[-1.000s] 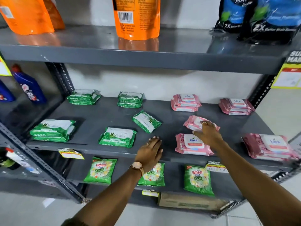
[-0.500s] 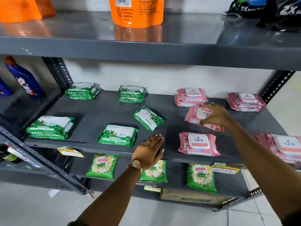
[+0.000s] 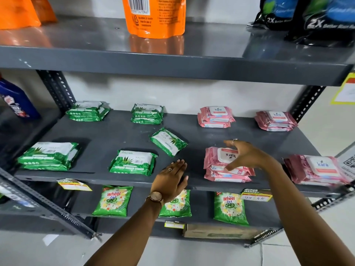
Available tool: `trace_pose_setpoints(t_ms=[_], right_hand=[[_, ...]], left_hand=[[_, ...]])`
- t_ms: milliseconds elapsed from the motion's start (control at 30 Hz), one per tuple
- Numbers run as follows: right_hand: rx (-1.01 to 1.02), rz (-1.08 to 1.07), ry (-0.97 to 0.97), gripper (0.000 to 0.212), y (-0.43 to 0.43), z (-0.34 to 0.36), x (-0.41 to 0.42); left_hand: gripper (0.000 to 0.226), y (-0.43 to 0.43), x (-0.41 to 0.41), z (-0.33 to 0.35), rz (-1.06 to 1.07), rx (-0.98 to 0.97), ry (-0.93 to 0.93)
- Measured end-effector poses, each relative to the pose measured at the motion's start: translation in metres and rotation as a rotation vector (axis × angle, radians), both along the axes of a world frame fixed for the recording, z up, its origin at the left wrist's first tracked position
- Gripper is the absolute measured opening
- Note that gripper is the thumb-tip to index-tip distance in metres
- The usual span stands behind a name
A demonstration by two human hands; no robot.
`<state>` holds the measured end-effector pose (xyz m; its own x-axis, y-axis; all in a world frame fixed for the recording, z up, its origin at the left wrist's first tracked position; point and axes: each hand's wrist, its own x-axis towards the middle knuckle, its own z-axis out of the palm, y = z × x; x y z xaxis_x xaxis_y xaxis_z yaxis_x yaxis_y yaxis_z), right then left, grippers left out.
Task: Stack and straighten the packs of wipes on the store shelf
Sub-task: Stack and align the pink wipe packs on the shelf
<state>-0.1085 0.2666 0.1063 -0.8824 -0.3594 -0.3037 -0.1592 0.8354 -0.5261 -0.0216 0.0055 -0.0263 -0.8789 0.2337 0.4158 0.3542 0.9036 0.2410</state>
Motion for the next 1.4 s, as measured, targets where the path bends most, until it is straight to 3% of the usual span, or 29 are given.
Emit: trace_pose_setpoints(t_ms=[167,300,400,467,500,533,567,633,667,767,900,967,1067,1200,1400], right_hand=[[0.000,-0.091,0.121,0.074,-0.004,0.001,0.008],[0.129,-0.318,0.219,0.073,-0.014,0.004,0.017],[0.311,-0.470,0.289,0.085,-0.022,0.003,0.026],[0.307,-0.546,0.340,0.081,-0.022,0.001,0.030],[0.303,-0.521,0.399,0.069,-0.019,0.000,0.029],[0.318,-0.416,0.465,0.050,-0.014,0.002,0.028],[0.330,-0.248,0.499,0.044,-0.006,0.002,0.024],[0.387,0.093,0.493,0.085,0.006,0.000,0.017],[0.431,0.202,0.488,0.095,0.009,-0.002,0.017],[0.500,0.366,0.507,0.090,0.008,-0.014,0.015],[0.403,0.292,0.452,0.077,0.008,-0.015,0.008],[0.360,0.181,0.340,0.081,0.005,-0.011,0.007],[0.172,0.018,0.189,0.070,0.004,-0.009,0.010],[0.084,-0.001,0.163,0.086,0.007,-0.013,0.015],[0.061,0.045,0.144,0.085,0.010,-0.011,0.018]], left_hand=[[0.045,0.000,0.001,0.002,-0.011,0.014,-0.004],[0.045,0.000,0.001,0.002,-0.008,0.003,-0.001],[0.045,-0.001,0.001,0.000,-0.017,-0.005,-0.001],[0.045,-0.001,0.002,0.001,-0.021,0.003,-0.009],[0.045,-0.001,0.002,0.001,-0.021,0.006,-0.008],[0.044,-0.001,0.002,0.001,-0.021,0.006,-0.004],[0.044,-0.001,0.001,0.001,-0.020,0.004,-0.001],[0.044,-0.001,0.002,0.001,-0.023,0.003,0.001],[0.044,-0.001,0.002,0.001,-0.026,0.003,0.003],[0.043,-0.002,0.002,0.001,-0.024,0.009,0.015],[0.042,0.000,0.002,0.002,-0.012,0.005,0.023],[0.042,0.000,0.002,0.003,-0.012,-0.003,0.025],[0.042,-0.001,0.003,0.003,-0.017,-0.006,0.023],[0.042,0.000,0.003,0.003,-0.014,-0.004,0.030],[0.043,0.000,0.002,0.002,0.003,-0.025,0.026]])
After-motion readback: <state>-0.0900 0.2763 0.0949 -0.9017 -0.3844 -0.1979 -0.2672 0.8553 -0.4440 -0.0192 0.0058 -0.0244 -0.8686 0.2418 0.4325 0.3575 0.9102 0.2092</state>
